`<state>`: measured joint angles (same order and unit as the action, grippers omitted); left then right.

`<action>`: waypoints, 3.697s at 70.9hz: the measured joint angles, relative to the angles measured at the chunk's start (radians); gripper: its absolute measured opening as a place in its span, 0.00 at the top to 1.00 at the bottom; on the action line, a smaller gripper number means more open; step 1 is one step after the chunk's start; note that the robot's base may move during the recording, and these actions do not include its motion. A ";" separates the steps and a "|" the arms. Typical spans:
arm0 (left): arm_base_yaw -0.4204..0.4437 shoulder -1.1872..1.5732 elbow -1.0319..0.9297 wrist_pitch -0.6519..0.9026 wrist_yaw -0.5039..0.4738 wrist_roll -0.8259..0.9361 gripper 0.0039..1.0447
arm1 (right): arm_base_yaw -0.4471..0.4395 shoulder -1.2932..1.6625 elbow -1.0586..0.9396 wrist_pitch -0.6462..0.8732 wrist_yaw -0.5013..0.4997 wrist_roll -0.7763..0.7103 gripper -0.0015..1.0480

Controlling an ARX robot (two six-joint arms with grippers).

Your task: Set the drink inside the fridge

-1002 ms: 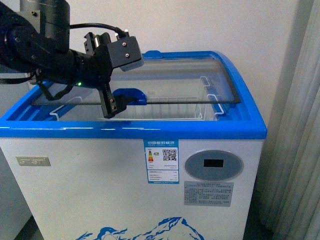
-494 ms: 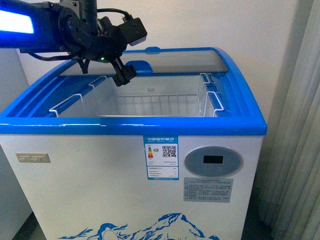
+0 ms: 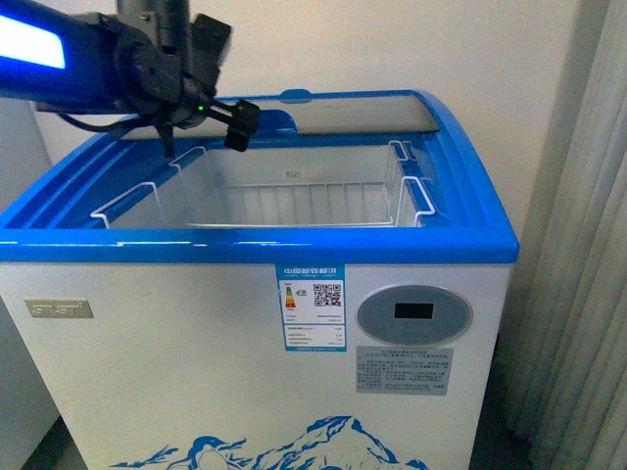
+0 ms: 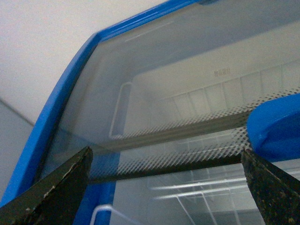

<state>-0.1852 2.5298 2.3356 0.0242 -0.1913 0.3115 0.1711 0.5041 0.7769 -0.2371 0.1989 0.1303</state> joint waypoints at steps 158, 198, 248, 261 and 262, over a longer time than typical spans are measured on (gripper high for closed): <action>0.184 -2.352 -2.321 0.154 0.192 -0.319 0.98 | 0.174 1.746 1.307 -0.295 -0.090 -1.186 0.42; 0.184 -2.523 -2.321 -0.023 0.192 -0.318 0.98 | 0.096 0.961 0.634 -0.262 -0.088 -0.464 0.07; 0.184 -2.523 -2.321 -0.023 0.192 -0.317 0.98 | 0.021 -0.211 -0.363 0.111 -0.029 -0.111 0.77; 0.184 -2.524 -2.321 -0.023 0.192 -0.316 0.98 | -0.159 -0.296 -0.494 0.156 -0.187 -0.125 0.97; 0.184 -2.524 -2.321 -0.023 0.192 -0.316 0.98 | -0.160 -0.299 -0.499 0.158 -0.188 -0.125 0.97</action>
<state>-0.0010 0.0059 0.0143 0.0013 0.0002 -0.0048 0.0113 0.2054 0.2783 -0.0792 0.0109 0.0051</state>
